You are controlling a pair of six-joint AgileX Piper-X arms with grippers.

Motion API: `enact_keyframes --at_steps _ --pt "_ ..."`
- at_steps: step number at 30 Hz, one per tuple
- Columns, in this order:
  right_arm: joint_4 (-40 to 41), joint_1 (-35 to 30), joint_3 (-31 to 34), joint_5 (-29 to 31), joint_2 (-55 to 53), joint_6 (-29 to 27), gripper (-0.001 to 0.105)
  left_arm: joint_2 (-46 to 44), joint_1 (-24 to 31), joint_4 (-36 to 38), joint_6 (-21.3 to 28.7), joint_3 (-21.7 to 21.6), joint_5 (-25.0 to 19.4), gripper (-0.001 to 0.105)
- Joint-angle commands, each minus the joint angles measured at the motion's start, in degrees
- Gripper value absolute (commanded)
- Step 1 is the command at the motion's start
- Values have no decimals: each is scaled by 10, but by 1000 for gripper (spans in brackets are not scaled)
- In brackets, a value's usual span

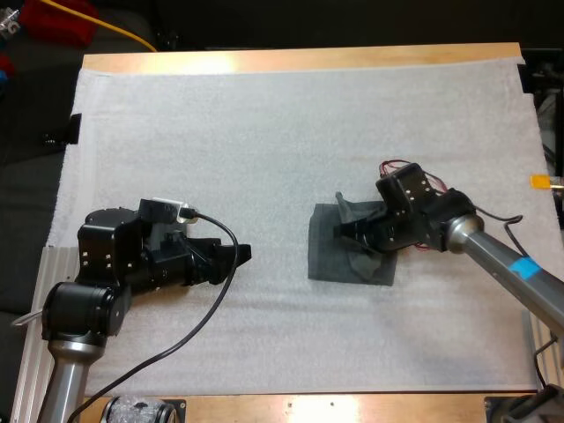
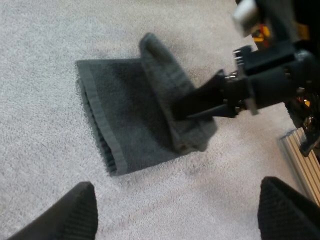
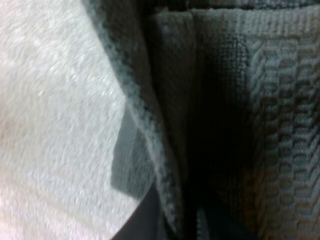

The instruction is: Pick towel from pile, fold and stack

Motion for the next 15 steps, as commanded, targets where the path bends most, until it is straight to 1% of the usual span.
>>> enact_keyframes --at_steps 1,6,8,9,10,11,12,13,14,15 --pt "-17 0 -5 -10 6 18 0 -4 0 -2 -2 -4 10 65" --pt "-30 0 -5 -10 34 44 0 -4 0 -2 -2 -4 17 65" --pt "-34 0 -5 -10 42 52 2 -4 0 -2 -2 -4 17 65" --pt "-35 0 -5 -10 44 55 7 -4 0 -2 -2 -4 17 65" --pt "-36 0 -5 -10 45 56 16 -4 0 -2 -2 -4 17 65" --pt "-37 0 -5 -10 45 56 20 -4 0 -2 -2 -4 17 65" --pt "-38 0 -5 -15 45 56 32 -4 0 -2 -2 -4 17 65" --pt "-39 0 -8 -24 45 56 47 -4 0 -2 -2 -4 17 65" --pt "-40 0 -9 -29 45 56 56 -4 0 -2 -2 -4 17 65" --pt "-42 0 -13 -42 42 55 67 -4 0 -2 -2 -4 17 65"
